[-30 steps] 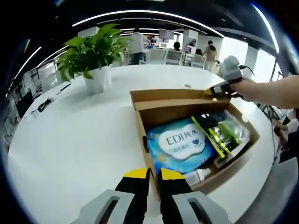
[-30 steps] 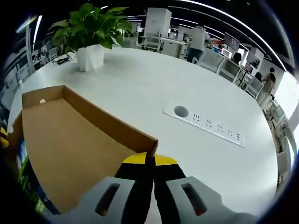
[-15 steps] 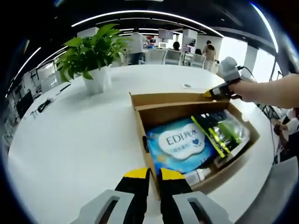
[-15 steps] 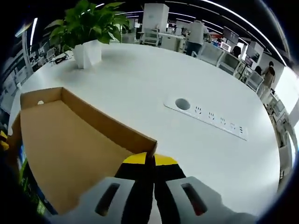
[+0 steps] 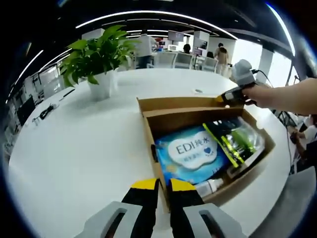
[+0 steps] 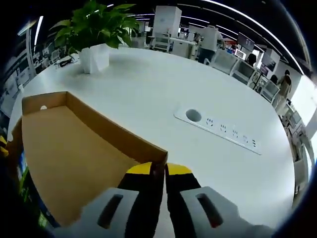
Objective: Operate the shoe box by opening the lid, removing the specified soft item, and placing it in the target area until the item is outside and the box remains undamaged.
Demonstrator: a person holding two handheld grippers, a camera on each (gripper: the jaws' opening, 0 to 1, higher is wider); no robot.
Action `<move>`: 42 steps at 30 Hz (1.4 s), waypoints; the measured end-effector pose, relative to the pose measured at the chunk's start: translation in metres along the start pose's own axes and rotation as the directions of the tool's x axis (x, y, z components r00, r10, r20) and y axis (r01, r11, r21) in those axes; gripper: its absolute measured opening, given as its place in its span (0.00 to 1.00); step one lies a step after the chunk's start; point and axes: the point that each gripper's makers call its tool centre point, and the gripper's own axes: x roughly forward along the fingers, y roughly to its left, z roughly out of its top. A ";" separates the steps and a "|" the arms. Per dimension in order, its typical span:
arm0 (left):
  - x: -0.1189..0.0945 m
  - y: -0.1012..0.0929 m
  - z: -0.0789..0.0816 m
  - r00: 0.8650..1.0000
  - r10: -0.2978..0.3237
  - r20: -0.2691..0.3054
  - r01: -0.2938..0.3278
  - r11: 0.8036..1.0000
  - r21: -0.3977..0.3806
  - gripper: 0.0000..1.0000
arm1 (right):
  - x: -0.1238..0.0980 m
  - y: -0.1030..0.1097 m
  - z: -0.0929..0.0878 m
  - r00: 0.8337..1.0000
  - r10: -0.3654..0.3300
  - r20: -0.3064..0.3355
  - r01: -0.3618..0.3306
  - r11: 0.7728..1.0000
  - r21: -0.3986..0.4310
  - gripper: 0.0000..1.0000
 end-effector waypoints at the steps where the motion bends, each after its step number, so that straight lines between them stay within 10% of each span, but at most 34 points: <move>1: 0.000 0.000 0.000 1.000 0.000 0.000 0.000 1.000 0.000 0.07 | 0.000 0.000 0.000 1.000 0.000 0.000 0.000 1.000 -0.001 0.09; 26: 0.003 -0.001 0.002 1.000 0.008 -0.007 -0.007 0.998 0.066 0.09 | -0.049 0.001 0.012 0.998 0.029 0.049 -0.031 0.999 0.028 0.23; 42: -0.003 0.000 0.015 1.000 0.000 0.014 -0.002 0.995 0.104 0.12 | -0.122 0.027 0.008 0.987 0.104 0.121 -0.107 0.994 0.019 0.23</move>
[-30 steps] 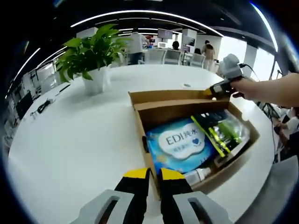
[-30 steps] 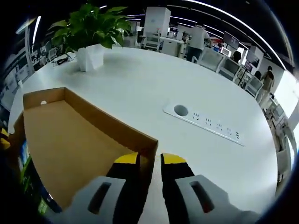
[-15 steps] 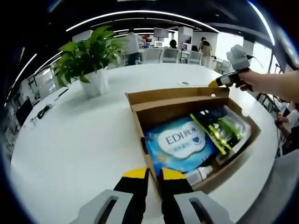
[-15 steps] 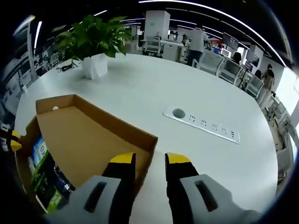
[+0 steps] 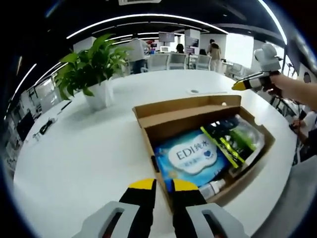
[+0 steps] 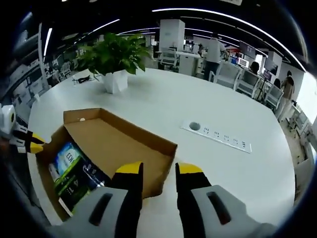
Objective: Operate the shoe box by opening the lid, removing the specified soft item, and placing it in the target area until the item is outside and the box remains undamaged.
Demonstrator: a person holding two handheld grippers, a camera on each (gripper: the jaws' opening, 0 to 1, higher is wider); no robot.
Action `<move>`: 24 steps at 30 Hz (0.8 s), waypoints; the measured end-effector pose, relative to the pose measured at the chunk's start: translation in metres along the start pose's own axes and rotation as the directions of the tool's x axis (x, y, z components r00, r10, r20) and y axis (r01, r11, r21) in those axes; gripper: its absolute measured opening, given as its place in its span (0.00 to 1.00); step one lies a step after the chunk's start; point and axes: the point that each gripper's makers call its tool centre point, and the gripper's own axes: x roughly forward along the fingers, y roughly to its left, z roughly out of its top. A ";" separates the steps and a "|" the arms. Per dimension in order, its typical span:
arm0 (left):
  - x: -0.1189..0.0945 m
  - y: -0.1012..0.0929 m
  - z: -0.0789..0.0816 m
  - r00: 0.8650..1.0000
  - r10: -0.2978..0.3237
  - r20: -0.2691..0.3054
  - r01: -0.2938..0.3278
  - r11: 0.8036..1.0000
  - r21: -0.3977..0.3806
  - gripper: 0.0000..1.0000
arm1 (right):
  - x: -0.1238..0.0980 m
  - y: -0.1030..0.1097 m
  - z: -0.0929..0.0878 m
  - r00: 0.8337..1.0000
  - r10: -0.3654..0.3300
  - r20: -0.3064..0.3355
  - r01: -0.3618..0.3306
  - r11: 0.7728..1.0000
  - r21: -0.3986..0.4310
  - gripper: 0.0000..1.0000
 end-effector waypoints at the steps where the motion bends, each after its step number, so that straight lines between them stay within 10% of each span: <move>1: -0.001 -0.001 0.001 1.000 0.000 0.001 0.000 1.000 0.003 0.12 | 0.000 0.002 -0.001 1.000 0.006 -0.003 -0.006 1.000 0.002 0.23; 24: -0.028 -0.029 0.004 0.999 -0.036 0.012 0.035 0.998 0.057 0.14 | -0.061 0.043 -0.032 0.998 0.057 -0.010 -0.057 0.998 0.025 0.23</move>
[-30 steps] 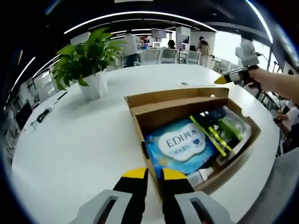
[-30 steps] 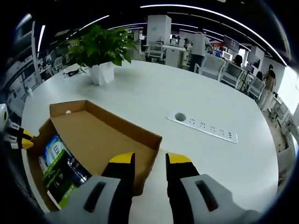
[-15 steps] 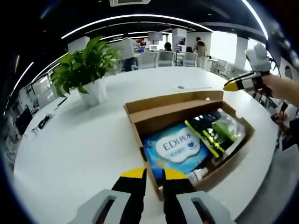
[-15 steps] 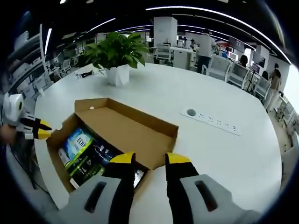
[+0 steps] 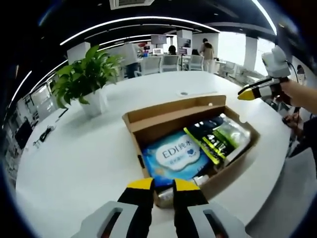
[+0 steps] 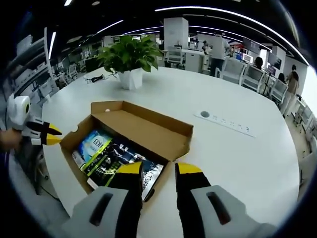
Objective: Operate the shoe box by opening the lid, removing the specified soft item, and placing it in the target area until the item is outside and the box remains undamaged.
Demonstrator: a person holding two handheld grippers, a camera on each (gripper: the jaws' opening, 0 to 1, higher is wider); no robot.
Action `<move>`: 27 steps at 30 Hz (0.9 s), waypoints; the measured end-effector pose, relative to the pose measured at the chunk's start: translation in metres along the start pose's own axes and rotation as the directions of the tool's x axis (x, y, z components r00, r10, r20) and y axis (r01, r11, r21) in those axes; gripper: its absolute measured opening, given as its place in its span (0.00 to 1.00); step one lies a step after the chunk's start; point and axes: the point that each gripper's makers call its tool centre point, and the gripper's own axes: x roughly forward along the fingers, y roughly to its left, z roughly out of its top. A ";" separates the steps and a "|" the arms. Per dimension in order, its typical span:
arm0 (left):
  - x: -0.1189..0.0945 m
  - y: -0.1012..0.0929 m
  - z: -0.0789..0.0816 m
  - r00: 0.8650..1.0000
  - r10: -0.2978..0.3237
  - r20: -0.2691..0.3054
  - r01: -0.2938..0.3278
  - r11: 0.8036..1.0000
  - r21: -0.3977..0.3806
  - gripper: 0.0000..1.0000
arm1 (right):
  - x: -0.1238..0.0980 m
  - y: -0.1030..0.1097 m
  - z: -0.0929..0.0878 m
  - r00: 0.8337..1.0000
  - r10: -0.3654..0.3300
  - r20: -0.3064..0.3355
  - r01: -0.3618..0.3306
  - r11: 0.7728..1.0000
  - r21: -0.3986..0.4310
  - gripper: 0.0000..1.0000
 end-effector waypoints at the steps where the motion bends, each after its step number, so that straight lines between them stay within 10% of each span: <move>1: -0.001 -0.001 0.001 1.000 -0.004 0.001 0.004 1.000 0.003 0.14 | -0.002 0.001 0.000 1.000 -0.001 0.001 0.001 1.000 0.000 0.23; 27: -0.001 -0.034 0.016 0.992 -0.127 -0.011 0.126 0.989 -0.077 0.18 | -0.025 0.022 -0.023 0.999 0.036 -0.027 -0.037 0.999 -0.017 0.25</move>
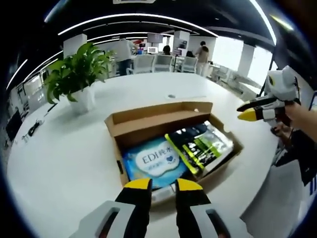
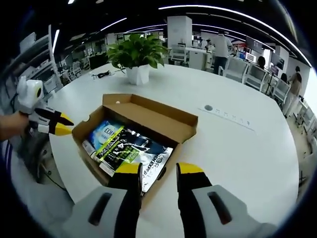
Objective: Operate the shoe box by opening the lid, removing the specified soft item, and placing it in the target area until the item is outside and the box remains undamaged.
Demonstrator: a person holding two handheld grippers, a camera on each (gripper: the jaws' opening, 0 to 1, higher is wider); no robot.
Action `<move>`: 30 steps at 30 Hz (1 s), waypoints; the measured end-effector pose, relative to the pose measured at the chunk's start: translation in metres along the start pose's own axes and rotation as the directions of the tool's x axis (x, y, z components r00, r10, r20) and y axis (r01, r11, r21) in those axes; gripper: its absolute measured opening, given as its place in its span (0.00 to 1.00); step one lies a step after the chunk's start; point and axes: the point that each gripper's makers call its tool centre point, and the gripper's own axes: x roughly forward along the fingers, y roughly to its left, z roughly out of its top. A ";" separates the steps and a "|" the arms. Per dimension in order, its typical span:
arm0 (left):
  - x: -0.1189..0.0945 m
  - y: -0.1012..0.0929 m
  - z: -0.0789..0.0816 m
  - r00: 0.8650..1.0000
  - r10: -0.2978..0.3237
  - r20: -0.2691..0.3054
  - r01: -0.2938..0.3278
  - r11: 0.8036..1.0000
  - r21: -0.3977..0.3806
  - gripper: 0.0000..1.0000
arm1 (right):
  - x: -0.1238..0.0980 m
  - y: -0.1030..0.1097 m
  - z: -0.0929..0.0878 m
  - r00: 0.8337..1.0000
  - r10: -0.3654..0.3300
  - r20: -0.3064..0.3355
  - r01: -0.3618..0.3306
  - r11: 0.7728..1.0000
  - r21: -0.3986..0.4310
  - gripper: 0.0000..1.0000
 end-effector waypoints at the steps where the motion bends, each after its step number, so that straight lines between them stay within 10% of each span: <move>1: 0.002 0.000 -0.001 1.000 -0.010 -0.009 0.010 1.000 -0.005 0.18 | 0.001 0.001 -0.001 1.000 0.004 -0.002 -0.004 1.000 -0.001 0.25; 30: 0.054 -0.026 0.007 0.984 -0.178 -0.029 0.163 0.948 -0.273 0.20 | 0.005 -0.006 -0.019 0.999 0.014 -0.030 -0.013 1.000 0.013 0.26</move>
